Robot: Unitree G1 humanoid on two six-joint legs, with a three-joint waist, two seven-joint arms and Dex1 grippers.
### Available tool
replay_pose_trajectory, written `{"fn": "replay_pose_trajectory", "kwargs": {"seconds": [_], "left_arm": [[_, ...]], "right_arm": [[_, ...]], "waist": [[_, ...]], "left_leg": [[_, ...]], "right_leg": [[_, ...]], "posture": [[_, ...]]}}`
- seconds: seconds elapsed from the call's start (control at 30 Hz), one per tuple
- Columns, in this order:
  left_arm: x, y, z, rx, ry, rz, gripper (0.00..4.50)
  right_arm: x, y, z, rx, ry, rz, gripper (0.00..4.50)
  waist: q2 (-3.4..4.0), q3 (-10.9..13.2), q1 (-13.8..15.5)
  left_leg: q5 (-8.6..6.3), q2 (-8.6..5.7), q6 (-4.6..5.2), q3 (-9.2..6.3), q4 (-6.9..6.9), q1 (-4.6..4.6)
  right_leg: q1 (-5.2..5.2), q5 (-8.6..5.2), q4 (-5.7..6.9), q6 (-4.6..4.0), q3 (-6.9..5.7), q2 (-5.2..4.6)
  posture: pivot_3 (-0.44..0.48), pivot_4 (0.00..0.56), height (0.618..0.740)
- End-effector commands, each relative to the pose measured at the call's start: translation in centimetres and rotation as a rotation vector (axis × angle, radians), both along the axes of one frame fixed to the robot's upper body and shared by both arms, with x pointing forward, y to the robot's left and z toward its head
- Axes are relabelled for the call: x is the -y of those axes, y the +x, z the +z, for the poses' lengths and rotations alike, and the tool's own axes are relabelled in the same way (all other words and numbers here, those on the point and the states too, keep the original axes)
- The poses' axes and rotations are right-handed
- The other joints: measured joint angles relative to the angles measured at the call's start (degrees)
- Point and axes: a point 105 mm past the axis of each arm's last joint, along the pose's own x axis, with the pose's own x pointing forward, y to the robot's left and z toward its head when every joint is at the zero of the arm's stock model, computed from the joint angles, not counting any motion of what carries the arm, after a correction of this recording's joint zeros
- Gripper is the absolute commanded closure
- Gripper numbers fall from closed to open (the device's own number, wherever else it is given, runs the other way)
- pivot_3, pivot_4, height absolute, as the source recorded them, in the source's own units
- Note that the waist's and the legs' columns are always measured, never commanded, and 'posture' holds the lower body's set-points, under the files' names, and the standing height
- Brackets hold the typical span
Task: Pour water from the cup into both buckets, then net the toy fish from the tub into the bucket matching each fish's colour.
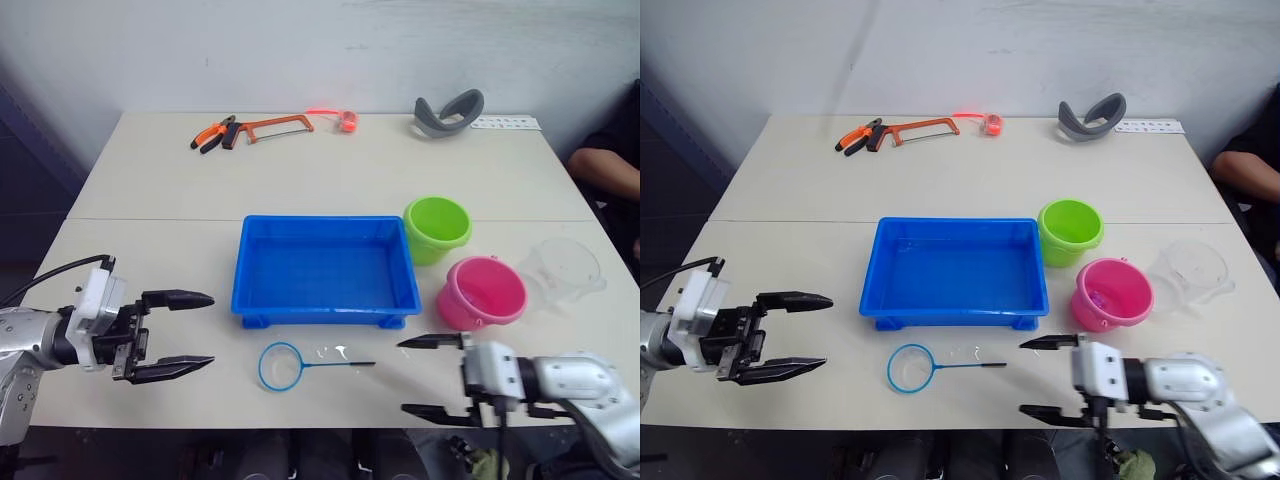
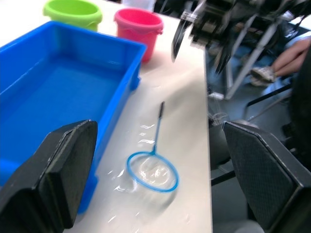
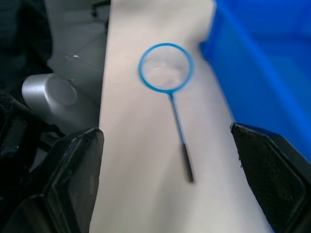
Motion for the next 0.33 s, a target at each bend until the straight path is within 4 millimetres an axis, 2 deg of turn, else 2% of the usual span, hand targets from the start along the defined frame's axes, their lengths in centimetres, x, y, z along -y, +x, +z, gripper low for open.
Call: {"fn": "replay_pose_trajectory", "kwargs": {"seconds": [0.03, 0.1, 0.13, 0.17, 0.33], "left_arm": [[-3.7, 0.7, -0.7, 0.09, 0.119, 0.176, 0.0], [-5.5, 0.8, -1.1, 0.113, 0.128, 0.276, 0.0], [-6.0, 0.7, -1.4, 0.11, 0.128, 0.301, 0.0], [-6.3, 0.6, -1.8, 0.101, 0.134, 0.319, 0.0], [-6.1, 0.6, -2.8, 0.097, 0.103, 0.333, 0.0]], "right_arm": [[2.9, -1.0, 3.0, 0.004, 0.019, -0.084, 0.09], [5.8, -1.1, 4.4, 0.049, -0.013, -0.166, 0.09], [6.7, -1.2, 4.8, 0.045, -0.017, -0.195, 0.09], [7.4, -1.1, 5.3, 0.122, -0.04, -0.198, 0.09], [9.1, -0.3, 5.0, 0.208, -0.042, -0.245, 0.09]], "waist": [[0.01, 0.0, 0.4], [0.01, 0.0, 0.7], [0.01, 0.0, 0.8], [-0.05, 0.0, 0.8], [-0.18, -0.1, 0.9]], "left_leg": [[-0.01, 0.0, 0.01, 0.02, -0.03, 0.01], [-0.13, 0.02, 0.06, 0.06, -0.05, 0.03], [-0.16, 0.02, 0.08, 0.07, -0.06, 0.03], [-0.19, 0.02, 0.09, 0.11, -0.06, 0.05], [-0.36, 0.07, 0.13, 0.21, -0.03, 0.12]], "right_leg": [[-0.02, 0.0, -0.02, 0.0, 0.01, 0.0], [-0.03, 0.0, -0.03, 0.0, 0.06, 0.01], [-0.03, 0.0, -0.04, 0.0, 0.07, 0.01], [-0.03, 0.0, -0.06, 0.0, 0.11, 0.01], [-0.01, 0.01, -0.13, 0.02, 0.29, -0.03]], "posture": [[0.0, 0.15, 0.74], [0.0, 0.15, 0.74], [0.0, 0.15, 0.74], [0.0, 0.15, 0.74], [0.0, 0.15, 0.74]]}}
